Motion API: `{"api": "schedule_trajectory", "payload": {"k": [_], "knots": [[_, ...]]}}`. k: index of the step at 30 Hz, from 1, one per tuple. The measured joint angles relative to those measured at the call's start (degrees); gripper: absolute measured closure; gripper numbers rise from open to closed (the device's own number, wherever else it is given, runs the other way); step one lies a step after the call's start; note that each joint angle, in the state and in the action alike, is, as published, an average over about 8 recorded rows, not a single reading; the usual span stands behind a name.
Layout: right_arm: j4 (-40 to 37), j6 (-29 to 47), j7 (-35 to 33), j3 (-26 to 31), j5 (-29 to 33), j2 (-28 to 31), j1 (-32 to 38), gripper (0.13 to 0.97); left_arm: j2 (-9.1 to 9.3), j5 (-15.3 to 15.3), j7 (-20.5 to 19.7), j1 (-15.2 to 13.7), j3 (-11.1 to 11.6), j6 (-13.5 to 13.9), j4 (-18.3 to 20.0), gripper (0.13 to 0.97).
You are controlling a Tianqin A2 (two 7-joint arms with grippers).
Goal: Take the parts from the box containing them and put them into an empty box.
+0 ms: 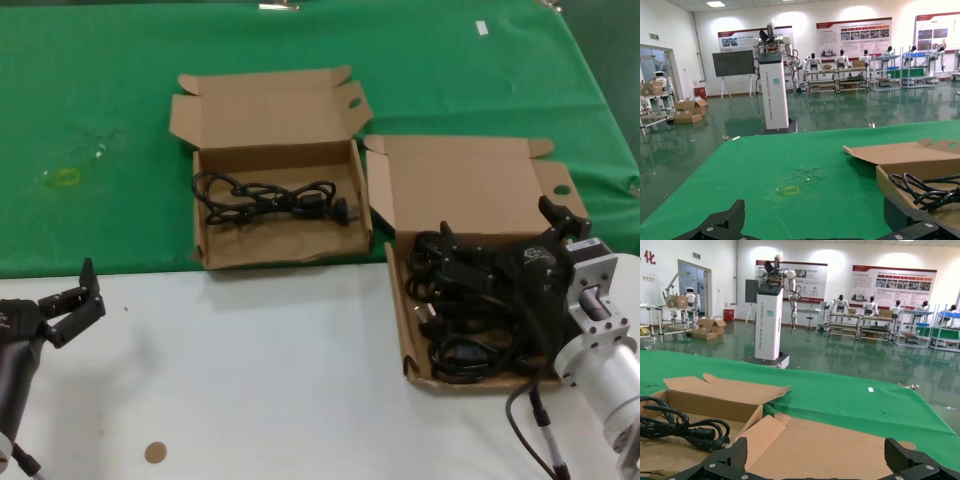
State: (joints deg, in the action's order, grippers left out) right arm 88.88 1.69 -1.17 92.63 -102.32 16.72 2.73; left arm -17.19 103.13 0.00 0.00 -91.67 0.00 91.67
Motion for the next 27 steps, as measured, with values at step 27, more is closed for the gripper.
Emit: {"api": "schedule_trajectory", "payload": {"k": [27], "knots": [[0.0,0.0,0.0,0.0,0.0,0.0,0.0,0.129,0.00,0.0,0.0,0.0,0.0,0.0,0.0,0.132]]}}
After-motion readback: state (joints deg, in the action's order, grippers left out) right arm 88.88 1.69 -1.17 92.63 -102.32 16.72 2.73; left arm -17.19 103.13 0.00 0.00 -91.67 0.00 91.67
